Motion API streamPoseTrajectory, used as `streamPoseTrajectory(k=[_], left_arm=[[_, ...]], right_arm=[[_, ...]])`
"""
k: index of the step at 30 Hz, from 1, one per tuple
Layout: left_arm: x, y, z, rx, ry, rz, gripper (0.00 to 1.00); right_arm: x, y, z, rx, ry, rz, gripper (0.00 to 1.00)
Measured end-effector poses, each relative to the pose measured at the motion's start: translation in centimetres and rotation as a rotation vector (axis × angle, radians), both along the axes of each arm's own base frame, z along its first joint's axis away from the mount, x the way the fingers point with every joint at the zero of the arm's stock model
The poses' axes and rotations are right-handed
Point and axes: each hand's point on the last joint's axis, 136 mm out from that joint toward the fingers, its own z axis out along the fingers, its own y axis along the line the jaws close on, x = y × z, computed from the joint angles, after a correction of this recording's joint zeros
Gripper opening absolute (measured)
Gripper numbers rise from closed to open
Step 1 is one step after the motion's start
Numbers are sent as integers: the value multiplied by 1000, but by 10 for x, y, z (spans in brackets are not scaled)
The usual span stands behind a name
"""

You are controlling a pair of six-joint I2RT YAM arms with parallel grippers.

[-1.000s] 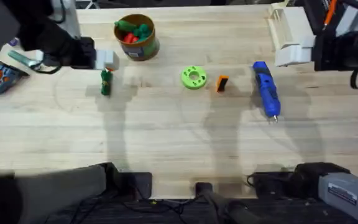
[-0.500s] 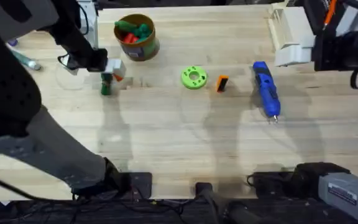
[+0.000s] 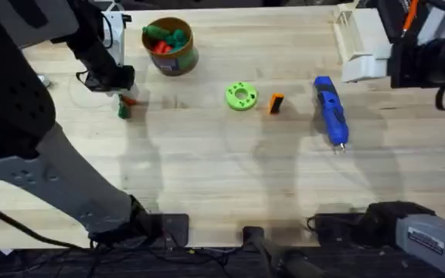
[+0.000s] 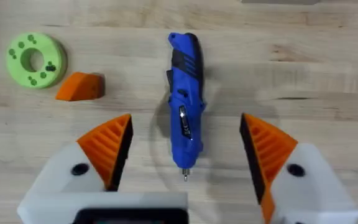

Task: Pick up the gripper from the table and insert it into the empty holder that is missing its gripper. Then pick up a screw, insert it into the mounting hole, and use the screwdriver to tighten it. Finally, clean up the table by picking up the vegetable and placing it into the bucket.

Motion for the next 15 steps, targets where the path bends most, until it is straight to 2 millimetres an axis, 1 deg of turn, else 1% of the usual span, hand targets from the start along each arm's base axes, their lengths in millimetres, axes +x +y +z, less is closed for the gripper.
streamPoseTrajectory(k=[12,15], left_arm=[[0,1,0,8,2,0,8],[-5,-1,2,-3,25,0,8]], right_arm=[[0,0,0,0,0,0,974],[0,0,0,0,0,0,973]])
